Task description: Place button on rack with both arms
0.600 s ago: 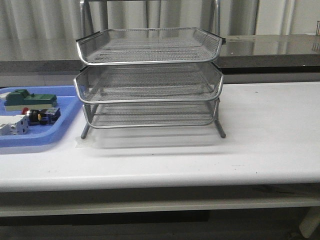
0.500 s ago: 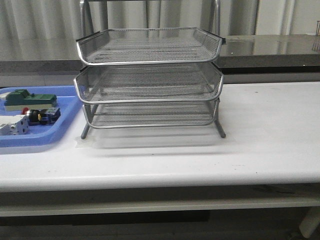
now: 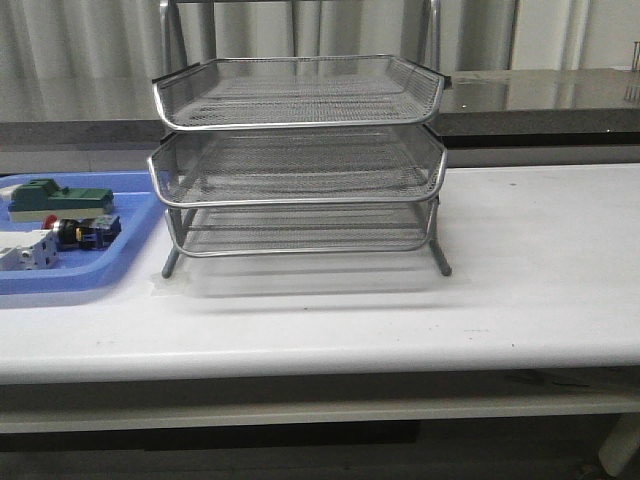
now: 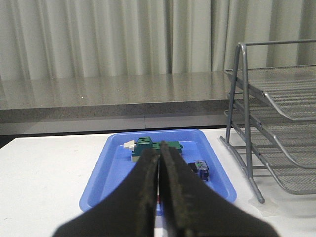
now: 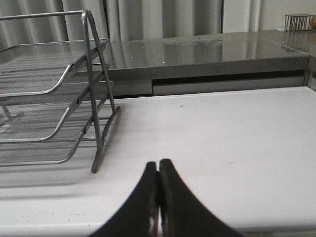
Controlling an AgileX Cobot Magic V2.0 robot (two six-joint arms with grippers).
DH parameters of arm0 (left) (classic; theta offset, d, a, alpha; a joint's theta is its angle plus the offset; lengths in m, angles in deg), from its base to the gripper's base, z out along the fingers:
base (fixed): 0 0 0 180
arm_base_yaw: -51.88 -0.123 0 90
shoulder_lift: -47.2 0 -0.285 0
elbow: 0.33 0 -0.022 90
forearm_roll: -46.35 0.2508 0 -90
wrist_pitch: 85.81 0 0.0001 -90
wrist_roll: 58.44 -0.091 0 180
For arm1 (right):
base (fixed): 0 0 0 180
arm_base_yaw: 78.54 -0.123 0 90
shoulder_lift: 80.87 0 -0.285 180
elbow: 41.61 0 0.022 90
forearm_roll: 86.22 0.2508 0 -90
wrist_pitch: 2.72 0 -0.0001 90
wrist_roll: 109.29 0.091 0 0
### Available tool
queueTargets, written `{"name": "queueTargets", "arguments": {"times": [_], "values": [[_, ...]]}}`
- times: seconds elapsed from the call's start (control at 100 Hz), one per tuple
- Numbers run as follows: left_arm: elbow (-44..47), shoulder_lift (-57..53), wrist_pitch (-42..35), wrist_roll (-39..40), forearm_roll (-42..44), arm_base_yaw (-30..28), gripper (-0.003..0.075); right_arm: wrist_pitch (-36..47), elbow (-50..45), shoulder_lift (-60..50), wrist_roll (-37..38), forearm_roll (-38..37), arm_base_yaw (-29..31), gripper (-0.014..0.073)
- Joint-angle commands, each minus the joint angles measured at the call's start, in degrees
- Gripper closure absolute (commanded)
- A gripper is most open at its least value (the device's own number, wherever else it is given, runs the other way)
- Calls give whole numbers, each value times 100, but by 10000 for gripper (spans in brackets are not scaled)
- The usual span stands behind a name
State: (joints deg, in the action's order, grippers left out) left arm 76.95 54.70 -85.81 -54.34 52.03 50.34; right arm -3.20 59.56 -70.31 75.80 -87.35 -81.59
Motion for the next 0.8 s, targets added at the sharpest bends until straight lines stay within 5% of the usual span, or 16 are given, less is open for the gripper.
{"name": "queueTargets", "arguments": {"times": [0.0,0.36,0.62,0.79], "values": [[271,-194,-428,69,-15,-4,716,465,95,37,-42,-12,39,662],[271,-194,-428,69,-15,-4,716,1168,221,43,-42,-12,39,662],[271,-194,-428,69,-15,-4,716,-1718,1729,224,-25,177,39,662],[271,-194,-428,69,-15,-4,716,-2561,2879,1119,-8,277,39,662]]}}
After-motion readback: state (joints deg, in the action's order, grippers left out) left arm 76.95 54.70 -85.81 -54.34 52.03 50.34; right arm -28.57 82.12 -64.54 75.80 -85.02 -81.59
